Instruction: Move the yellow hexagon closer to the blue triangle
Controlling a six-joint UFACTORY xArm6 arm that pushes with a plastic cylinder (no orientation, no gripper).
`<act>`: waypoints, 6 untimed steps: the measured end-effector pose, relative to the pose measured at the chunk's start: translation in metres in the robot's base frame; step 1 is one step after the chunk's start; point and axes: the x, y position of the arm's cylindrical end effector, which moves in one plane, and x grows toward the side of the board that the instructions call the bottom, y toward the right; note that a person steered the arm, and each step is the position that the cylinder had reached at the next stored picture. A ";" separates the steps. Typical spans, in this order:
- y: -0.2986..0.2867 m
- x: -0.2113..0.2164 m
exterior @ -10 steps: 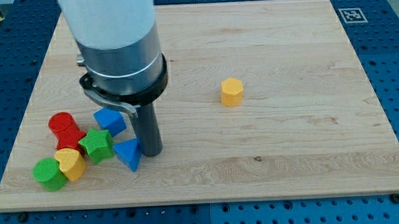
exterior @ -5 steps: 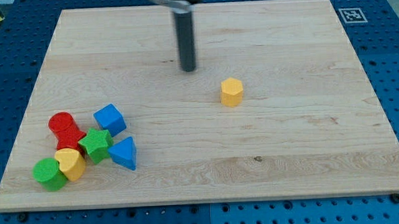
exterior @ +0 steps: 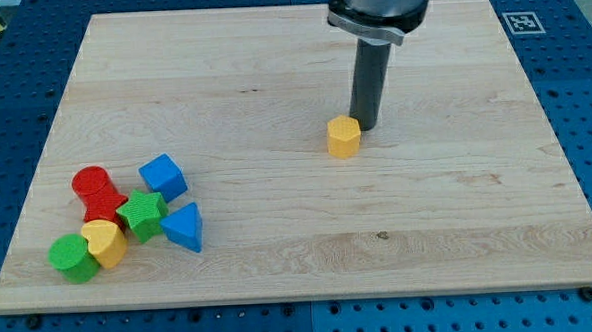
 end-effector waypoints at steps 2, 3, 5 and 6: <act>-0.018 0.015; -0.018 0.026; -0.018 0.056; -0.018 0.058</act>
